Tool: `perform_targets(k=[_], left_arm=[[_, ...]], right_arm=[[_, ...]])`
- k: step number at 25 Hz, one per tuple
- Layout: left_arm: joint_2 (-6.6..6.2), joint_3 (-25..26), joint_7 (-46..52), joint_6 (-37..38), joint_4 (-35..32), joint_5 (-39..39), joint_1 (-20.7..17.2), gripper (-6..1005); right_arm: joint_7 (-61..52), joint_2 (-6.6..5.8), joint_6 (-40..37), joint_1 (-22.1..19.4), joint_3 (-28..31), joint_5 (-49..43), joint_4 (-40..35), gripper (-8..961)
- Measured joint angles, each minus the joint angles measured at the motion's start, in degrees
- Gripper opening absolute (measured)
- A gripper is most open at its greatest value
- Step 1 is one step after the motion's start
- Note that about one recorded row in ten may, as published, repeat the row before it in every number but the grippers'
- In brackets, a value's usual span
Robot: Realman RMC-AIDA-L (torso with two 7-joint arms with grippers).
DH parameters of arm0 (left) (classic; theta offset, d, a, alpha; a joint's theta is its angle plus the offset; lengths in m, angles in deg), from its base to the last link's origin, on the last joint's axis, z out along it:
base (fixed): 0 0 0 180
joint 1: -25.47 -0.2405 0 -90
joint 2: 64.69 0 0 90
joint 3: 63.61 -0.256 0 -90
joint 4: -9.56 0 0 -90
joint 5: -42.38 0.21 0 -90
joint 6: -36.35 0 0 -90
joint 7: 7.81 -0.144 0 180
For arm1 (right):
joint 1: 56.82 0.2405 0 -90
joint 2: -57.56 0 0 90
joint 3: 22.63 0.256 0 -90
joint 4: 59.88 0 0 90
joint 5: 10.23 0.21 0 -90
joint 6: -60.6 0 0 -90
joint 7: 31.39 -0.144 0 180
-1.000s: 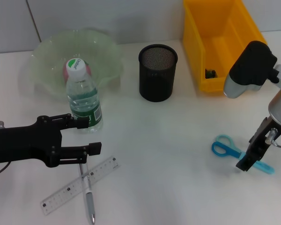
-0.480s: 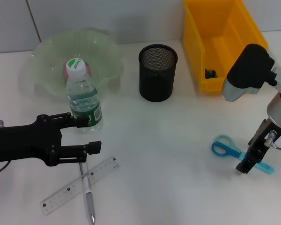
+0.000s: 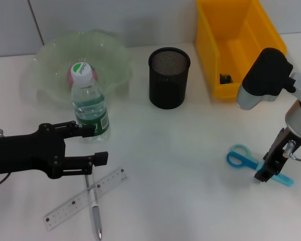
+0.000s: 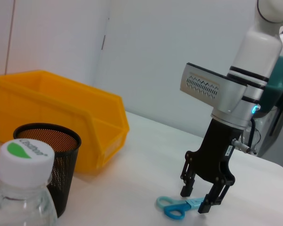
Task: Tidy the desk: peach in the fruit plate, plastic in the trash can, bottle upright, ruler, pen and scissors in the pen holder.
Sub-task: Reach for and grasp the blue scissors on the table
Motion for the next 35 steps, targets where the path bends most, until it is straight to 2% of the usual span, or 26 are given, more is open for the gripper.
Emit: perform_targets(k=[6,17,35], left_arm=[[0.06,1.2,0.0,0.9,0.0,0.0,0.0,816],[0.17,1.4,0.0,1.1,0.0,0.0,0.0,816],[0.12,1.6,0.0,1.7,0.0,0.0,-0.1,816]], right_arm=[[0.0,0.0,0.0,0.0,0.1,0.0,0.0,401],[0.0,0.0,0.0,0.0,0.0,-0.1,0.1,312],[0.1,-0.09,0.1,-0.1,0.0,-0.2,0.2,308]])
